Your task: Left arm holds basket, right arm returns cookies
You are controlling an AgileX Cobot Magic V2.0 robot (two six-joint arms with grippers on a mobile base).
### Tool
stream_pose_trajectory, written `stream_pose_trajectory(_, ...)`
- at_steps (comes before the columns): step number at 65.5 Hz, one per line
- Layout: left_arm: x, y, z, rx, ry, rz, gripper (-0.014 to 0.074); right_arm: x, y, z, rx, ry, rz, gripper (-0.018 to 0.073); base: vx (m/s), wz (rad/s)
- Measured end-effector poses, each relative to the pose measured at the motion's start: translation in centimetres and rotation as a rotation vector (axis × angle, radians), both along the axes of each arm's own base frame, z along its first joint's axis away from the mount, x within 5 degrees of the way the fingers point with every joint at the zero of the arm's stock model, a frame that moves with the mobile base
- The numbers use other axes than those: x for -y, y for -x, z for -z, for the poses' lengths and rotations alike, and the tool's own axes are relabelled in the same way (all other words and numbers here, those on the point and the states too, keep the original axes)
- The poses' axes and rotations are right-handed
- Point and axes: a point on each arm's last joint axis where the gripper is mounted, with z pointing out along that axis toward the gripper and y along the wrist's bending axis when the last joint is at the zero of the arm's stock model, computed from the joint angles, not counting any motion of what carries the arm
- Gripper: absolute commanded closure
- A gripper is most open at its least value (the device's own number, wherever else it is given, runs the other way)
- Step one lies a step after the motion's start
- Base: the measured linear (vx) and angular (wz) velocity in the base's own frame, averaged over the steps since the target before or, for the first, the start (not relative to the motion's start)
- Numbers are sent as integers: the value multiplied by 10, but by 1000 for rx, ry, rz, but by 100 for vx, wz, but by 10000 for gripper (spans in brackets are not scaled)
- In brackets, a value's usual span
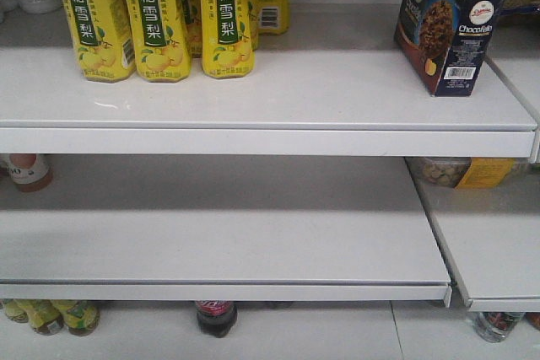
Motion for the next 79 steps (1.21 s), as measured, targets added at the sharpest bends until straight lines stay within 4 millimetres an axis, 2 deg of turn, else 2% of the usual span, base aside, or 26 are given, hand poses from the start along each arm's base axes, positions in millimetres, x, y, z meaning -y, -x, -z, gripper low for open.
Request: stream_pose_trajectory(79, 0, 0, 0, 0, 0, 0, 599, 0, 0, 0, 0, 0, 0, 570, 0, 0)
